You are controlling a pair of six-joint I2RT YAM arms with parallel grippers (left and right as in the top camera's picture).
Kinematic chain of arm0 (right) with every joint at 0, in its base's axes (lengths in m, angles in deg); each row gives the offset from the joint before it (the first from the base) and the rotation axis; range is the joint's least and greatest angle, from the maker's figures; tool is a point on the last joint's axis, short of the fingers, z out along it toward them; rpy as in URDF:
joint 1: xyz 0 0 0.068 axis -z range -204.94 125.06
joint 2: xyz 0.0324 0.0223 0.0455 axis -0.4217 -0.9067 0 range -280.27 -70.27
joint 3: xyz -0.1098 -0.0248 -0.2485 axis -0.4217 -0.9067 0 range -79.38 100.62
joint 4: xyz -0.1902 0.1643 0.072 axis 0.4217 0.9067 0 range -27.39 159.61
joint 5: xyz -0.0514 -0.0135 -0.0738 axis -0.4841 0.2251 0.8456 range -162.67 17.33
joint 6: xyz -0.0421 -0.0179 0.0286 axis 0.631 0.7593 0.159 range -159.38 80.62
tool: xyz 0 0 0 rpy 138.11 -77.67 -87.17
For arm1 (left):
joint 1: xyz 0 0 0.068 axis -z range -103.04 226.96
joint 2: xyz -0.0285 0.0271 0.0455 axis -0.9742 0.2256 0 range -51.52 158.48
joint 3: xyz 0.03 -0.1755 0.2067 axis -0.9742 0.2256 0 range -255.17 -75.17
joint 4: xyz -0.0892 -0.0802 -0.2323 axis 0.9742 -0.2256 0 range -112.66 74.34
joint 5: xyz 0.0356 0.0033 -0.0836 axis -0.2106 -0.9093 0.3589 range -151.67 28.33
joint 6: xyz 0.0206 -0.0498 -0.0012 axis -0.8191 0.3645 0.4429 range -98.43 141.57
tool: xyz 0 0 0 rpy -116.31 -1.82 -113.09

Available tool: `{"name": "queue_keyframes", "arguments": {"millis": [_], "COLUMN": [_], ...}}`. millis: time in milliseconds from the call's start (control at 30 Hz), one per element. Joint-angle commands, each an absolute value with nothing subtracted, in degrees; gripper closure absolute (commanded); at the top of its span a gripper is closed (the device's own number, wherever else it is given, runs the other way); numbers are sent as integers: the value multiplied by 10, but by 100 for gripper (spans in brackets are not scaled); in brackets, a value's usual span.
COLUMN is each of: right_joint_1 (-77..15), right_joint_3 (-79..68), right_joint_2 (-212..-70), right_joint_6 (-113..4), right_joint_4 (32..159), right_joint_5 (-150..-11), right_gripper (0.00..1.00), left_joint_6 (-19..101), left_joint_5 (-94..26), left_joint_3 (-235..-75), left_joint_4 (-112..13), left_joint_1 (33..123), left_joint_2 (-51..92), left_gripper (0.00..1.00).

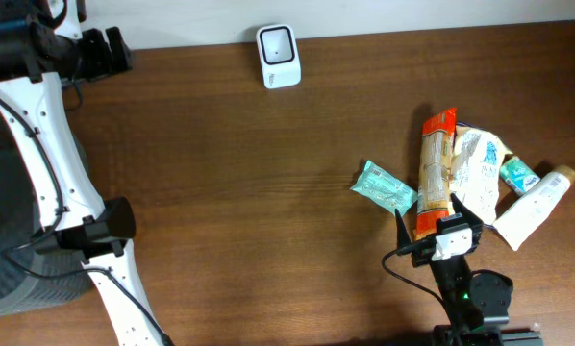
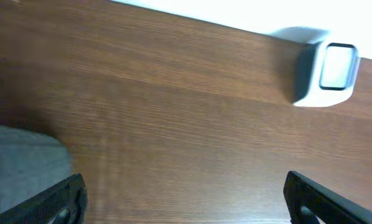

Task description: Scan the item barcode

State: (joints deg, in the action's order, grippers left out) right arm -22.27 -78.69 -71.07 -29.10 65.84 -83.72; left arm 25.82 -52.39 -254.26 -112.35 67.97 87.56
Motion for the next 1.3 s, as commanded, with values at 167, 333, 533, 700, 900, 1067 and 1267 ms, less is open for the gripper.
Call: {"name": "queue_keyframes", "arguments": {"millis": [167, 333, 533, 700, 900, 1067, 1267], "right_joint_1": [-227, -227, -227, -227, -227, -227, -227], "right_joint_3": [-791, -791, -791, -791, -791, -791, -791], "right_joint_2": [-705, -705, -705, -705, -705, -705, -705], "right_joint_6": [-293, -293, -293, -293, -293, -293, -293], "right_joint_4": [661, 661, 661, 661, 661, 661, 661], "right_joint_5": [-842, -842, -842, -842, -842, -842, -842], "right_gripper": [1, 1, 1, 1, 1, 1, 1], "left_joint_6": [245, 245, 185, 173, 98, 77, 78], "left_joint_5": [-540, -538, -561, -567, -621, -637, -630], "left_joint_3": [-2525, -2039, -1501, -1089, -822, -756, -757], "left_joint_4": [-1055, -711, -487, -188, -89, -154, -205], "left_joint_1": [673, 702, 693, 696, 739, 740, 743], "left_joint_2": [739, 444, 188, -83, -342, -436, -510], "left_gripper": [1, 1, 1, 1, 1, 1, 1]}}
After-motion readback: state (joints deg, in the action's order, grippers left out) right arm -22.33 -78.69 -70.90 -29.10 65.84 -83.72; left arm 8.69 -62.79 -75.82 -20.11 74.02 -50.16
